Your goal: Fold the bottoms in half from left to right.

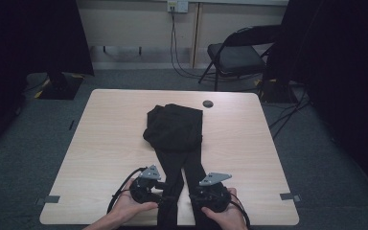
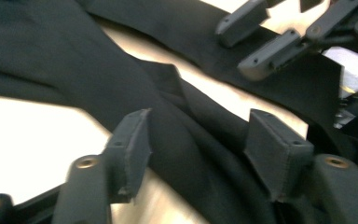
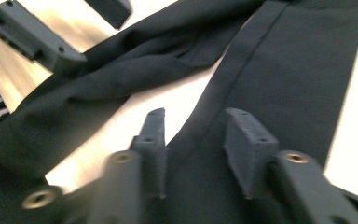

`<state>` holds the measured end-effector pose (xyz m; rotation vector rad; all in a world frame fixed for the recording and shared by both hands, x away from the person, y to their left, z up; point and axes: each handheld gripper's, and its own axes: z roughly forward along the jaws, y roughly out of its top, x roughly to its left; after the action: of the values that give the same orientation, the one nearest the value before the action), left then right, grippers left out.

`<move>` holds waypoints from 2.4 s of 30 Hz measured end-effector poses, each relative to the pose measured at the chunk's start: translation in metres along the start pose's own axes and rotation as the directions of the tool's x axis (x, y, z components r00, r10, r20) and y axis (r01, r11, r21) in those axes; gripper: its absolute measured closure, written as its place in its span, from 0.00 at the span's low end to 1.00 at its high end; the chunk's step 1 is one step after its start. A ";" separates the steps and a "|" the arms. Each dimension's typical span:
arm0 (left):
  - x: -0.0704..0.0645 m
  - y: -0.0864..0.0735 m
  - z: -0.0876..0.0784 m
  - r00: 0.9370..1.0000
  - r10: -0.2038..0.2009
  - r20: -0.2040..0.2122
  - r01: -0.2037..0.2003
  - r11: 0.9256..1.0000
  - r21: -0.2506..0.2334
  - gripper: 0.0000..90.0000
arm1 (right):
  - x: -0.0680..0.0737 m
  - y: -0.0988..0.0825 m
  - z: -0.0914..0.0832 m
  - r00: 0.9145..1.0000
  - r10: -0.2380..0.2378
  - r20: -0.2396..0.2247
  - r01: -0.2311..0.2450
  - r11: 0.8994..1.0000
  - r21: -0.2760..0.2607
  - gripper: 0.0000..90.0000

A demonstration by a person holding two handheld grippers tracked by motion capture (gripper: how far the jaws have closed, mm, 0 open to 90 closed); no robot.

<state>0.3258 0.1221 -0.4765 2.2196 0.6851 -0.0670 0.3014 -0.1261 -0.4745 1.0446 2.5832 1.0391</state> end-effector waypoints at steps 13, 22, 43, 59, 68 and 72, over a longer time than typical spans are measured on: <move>-0.017 -0.002 0.016 0.973 0.185 -0.136 -0.177 0.982 0.067 0.61 | 0.019 -0.005 0.009 0.993 -0.098 0.070 0.095 0.994 0.046 0.75; 0.002 0.004 0.002 0.993 0.074 -0.089 -0.073 0.997 0.005 0.97 | 0.010 -0.004 0.001 1.000 -0.011 -0.004 0.011 1.000 0.002 0.97; 0.042 0.080 -0.103 0.991 0.002 -0.136 -0.048 0.940 -0.338 0.98 | 0.051 0.054 -0.001 0.972 -0.060 -0.225 0.017 0.982 -0.188 1.00; 0.020 0.069 -0.073 0.997 0.049 -0.063 -0.063 0.967 -0.247 0.97 | -0.014 0.008 0.001 0.998 0.057 -0.026 -0.058 0.998 -0.026 0.73; 0.008 0.022 0.004 0.996 0.084 -0.027 -0.084 0.996 0.013 0.97 | -0.011 0.011 0.021 1.000 0.007 0.030 -0.007 1.000 0.004 0.61; 0.002 0.021 0.005 0.983 0.164 -0.085 -0.153 0.981 0.118 0.94 | -0.015 0.017 0.018 0.999 0.005 0.053 -0.004 1.000 -0.023 0.64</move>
<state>0.3392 0.1084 -0.4655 2.3891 0.5641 0.0824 0.3294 -0.1175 -0.4780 1.0582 2.5224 1.0256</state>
